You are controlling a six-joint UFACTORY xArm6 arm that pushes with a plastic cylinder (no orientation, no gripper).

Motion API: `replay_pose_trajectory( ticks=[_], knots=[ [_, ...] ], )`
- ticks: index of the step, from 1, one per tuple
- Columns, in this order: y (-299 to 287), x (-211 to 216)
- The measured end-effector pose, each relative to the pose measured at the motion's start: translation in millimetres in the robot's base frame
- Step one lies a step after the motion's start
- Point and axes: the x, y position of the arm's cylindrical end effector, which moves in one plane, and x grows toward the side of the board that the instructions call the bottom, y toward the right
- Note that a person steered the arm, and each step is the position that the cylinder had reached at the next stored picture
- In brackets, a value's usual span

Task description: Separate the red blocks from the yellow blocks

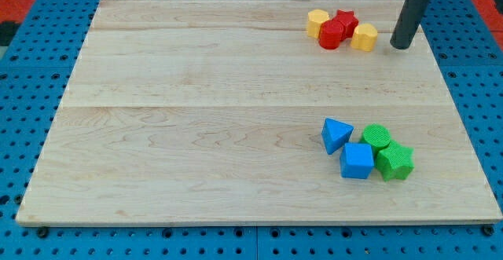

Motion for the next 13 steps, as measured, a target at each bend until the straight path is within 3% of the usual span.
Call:
replay_pose_trajectory(
  ticks=[2,4,7,9,13],
  knots=[
    [-16,14],
    [-82,-1],
    [-31,-4],
    [-30,-32],
    [1,-34]
  ],
)
